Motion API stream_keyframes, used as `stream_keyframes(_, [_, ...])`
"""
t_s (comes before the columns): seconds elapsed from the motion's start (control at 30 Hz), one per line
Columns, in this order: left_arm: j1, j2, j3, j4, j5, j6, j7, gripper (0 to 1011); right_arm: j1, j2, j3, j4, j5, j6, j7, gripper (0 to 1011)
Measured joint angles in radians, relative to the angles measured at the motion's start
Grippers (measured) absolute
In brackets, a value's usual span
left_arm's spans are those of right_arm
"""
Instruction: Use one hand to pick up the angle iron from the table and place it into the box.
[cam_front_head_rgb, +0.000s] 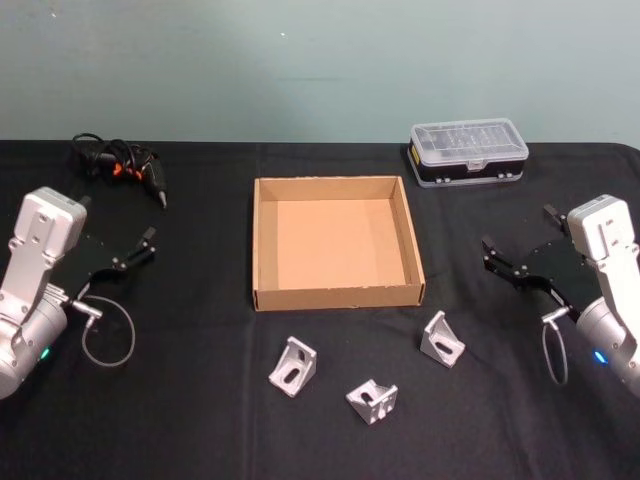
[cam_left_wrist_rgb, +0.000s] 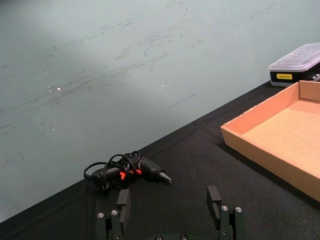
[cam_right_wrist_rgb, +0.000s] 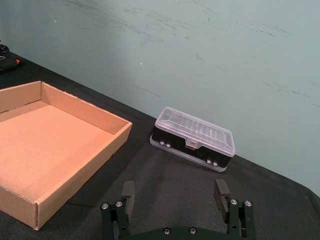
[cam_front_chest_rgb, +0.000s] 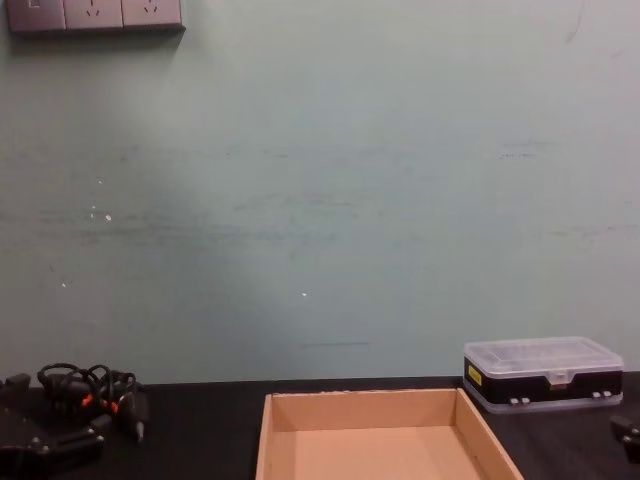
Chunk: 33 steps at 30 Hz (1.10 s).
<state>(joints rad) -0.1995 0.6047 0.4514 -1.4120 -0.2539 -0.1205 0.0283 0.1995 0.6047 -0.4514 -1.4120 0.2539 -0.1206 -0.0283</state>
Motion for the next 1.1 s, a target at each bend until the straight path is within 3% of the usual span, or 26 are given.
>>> stream_keyframes(1.1, [0.0, 0.0, 0.0, 0.0, 0.0, 0.0, 0.0, 1000, 0.0, 0.0, 0.0, 0.0, 0.0, 0.0, 0.0, 1009])
